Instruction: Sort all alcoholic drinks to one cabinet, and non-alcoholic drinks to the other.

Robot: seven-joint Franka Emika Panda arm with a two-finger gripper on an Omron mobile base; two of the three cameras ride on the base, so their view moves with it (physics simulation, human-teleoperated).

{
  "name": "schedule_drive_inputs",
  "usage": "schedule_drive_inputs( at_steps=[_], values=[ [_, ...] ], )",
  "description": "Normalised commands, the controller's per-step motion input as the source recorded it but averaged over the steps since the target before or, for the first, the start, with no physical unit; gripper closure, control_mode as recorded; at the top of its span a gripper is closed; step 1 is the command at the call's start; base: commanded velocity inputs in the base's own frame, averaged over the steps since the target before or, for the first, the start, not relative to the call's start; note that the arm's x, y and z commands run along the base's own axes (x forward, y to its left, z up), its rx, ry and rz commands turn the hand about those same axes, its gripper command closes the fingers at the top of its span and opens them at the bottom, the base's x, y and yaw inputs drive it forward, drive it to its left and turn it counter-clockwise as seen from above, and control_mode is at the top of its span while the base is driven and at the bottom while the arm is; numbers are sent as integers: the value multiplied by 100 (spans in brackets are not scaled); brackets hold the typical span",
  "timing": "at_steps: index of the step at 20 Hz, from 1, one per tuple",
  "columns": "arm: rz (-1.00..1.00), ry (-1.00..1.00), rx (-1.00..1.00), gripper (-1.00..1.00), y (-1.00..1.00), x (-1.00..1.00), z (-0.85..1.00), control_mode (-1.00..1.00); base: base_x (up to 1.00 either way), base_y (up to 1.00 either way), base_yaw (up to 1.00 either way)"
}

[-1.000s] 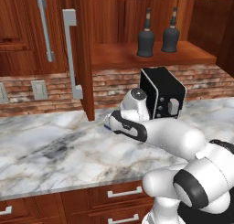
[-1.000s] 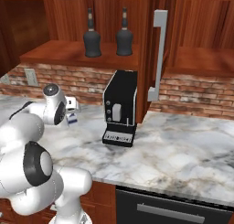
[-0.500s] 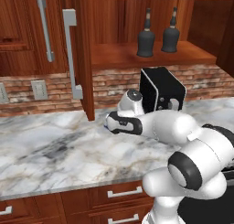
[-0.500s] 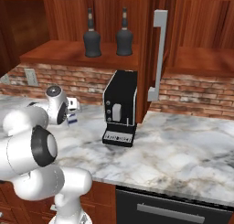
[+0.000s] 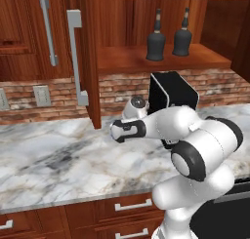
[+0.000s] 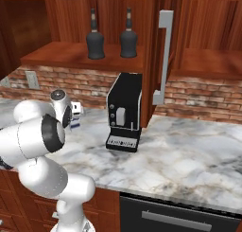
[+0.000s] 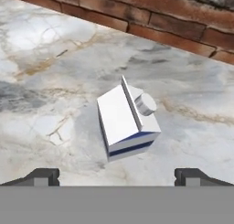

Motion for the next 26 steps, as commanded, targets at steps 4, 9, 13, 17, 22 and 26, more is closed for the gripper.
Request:
schedule_drive_inputs(
  at_steps=[4,9,13,17,22,26],
  values=[
    [0,0,0,-100,0,26,-11,-100,0,0,0],
    [0,0,0,-100,0,21,-13,-100,0,0,0],
    [0,1,0,-100,0,12,-22,-100,0,0,0],
    [0,0,0,-100,2,21,-18,-100,0,0,0],
    [0,0,0,-100,1,23,-13,-100,0,0,0],
    [0,0,-1,-100,5,19,-12,-100,0,0,0]
  ],
)
